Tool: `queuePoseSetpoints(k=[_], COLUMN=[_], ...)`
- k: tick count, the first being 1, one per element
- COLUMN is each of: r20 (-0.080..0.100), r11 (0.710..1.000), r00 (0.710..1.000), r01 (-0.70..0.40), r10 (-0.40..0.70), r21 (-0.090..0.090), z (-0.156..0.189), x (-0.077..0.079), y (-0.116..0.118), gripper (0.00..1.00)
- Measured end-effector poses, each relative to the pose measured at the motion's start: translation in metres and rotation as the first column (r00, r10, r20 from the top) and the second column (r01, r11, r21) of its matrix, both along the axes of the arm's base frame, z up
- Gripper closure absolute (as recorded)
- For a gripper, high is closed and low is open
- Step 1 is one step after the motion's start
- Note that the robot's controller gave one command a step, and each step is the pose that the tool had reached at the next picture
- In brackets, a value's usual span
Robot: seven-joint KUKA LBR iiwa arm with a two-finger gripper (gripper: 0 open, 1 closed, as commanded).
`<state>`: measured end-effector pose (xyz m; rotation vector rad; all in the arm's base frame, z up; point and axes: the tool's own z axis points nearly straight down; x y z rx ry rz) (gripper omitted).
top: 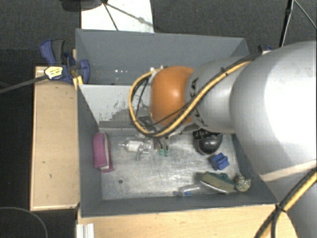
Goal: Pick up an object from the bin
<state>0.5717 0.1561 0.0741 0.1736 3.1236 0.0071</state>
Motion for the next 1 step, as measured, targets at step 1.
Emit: queuePoseSetpoints(k=[1], r20=[-0.001], r11=[1.0], r00=[1.0], r01=[-0.004], r10=[0.004], r21=[0.0], z=[0.2288], x=[-0.0028], y=[-0.0052], gripper=[1.0])
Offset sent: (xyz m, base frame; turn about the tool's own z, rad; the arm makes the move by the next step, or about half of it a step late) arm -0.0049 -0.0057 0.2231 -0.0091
